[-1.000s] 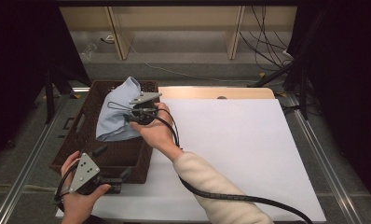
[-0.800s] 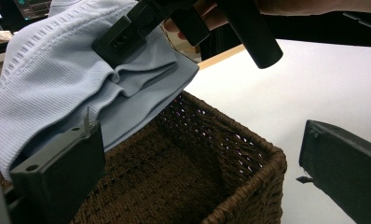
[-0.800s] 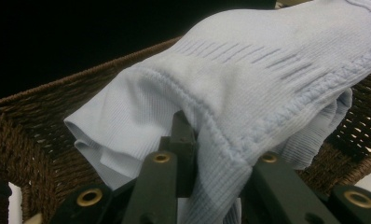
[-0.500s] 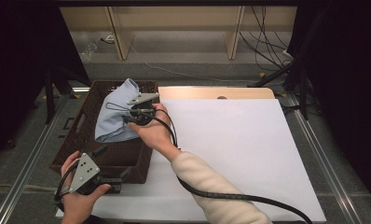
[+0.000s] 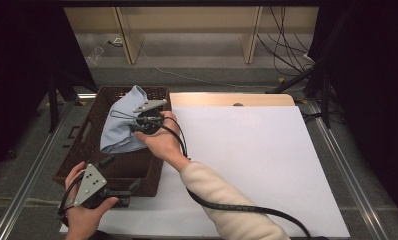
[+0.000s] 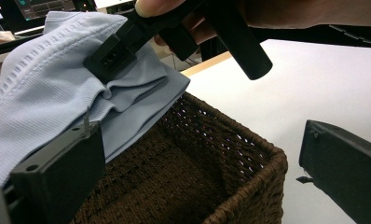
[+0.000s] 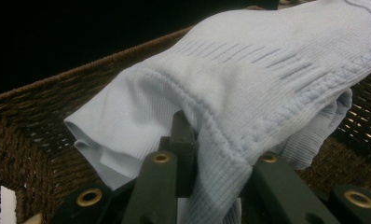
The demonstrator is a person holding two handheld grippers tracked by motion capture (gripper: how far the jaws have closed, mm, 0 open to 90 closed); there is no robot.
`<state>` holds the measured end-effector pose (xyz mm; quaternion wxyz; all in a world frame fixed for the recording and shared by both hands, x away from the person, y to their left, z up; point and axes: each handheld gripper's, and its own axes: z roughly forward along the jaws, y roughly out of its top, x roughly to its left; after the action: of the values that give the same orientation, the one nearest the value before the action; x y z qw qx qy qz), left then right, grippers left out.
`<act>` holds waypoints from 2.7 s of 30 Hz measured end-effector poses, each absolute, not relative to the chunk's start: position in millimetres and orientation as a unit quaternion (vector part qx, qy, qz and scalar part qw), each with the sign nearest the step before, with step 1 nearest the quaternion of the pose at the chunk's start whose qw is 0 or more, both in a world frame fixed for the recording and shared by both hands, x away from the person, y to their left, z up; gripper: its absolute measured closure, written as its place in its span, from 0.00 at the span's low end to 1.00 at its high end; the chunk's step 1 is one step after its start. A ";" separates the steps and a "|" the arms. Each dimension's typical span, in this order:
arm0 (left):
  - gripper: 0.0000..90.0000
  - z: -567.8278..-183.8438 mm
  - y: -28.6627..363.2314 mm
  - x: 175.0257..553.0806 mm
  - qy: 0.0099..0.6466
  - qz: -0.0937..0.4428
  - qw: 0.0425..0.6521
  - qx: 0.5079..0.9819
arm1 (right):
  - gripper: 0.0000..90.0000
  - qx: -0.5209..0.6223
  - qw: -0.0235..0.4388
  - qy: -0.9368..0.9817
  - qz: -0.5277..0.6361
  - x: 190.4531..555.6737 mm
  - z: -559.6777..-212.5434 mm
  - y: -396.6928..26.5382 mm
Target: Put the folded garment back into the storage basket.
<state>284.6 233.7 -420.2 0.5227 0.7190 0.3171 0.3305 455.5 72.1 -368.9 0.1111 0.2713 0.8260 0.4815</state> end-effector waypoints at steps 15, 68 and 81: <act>0.00 -420.4 233.8 284.7 0.317 0.330 0.523 0.719 | 0.87 0.274 0.104 0.830 0.475 458.9 -374.7 77.2; 0.00 -420.6 233.7 284.6 0.316 0.328 0.524 0.719 | 0.87 0.299 0.080 0.841 0.445 464.6 -396.2 96.3; 0.00 -420.8 233.5 284.4 0.316 0.327 0.524 0.720 | 0.43 0.322 0.076 0.843 0.425 469.6 -399.3 97.0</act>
<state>284.4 233.5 -420.8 0.5242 0.7200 0.3157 0.3274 469.6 97.0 -399.3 0.0761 0.3216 0.8429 0.4247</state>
